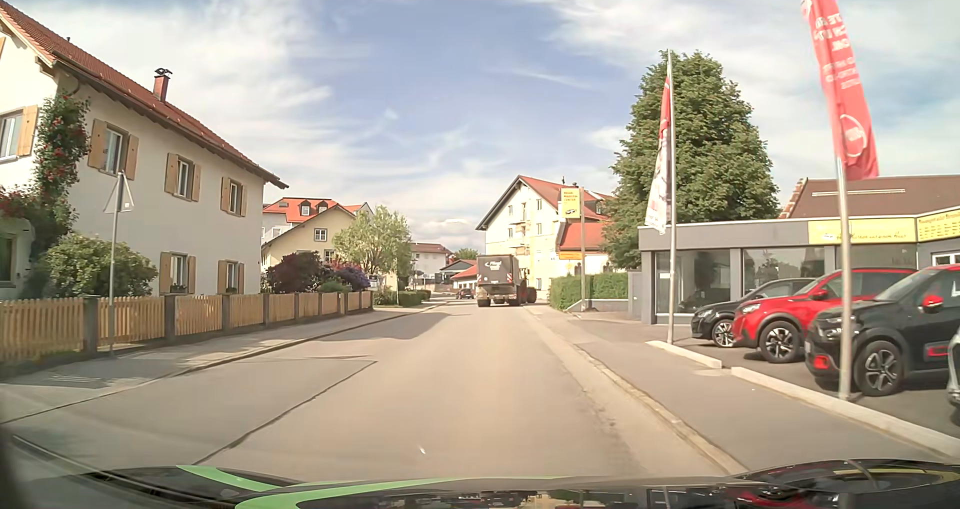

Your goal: Follow the waypoints while adhering to traffic rules and regulations

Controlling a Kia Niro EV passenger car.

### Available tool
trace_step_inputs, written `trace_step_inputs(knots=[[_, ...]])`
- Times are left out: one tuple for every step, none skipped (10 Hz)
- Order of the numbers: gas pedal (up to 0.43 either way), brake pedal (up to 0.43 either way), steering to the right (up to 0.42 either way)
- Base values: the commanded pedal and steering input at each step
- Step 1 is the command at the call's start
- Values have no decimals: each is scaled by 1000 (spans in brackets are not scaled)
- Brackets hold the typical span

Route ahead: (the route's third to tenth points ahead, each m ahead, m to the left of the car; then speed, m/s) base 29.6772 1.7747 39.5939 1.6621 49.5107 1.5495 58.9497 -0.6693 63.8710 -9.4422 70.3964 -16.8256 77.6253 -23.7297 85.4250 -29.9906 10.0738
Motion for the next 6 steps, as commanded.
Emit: trace_step_inputs(knots=[[0,0,-10],[0,0,-10],[0,0,-10],[0,0,-10],[0,0,-9],[0,0,-9]])
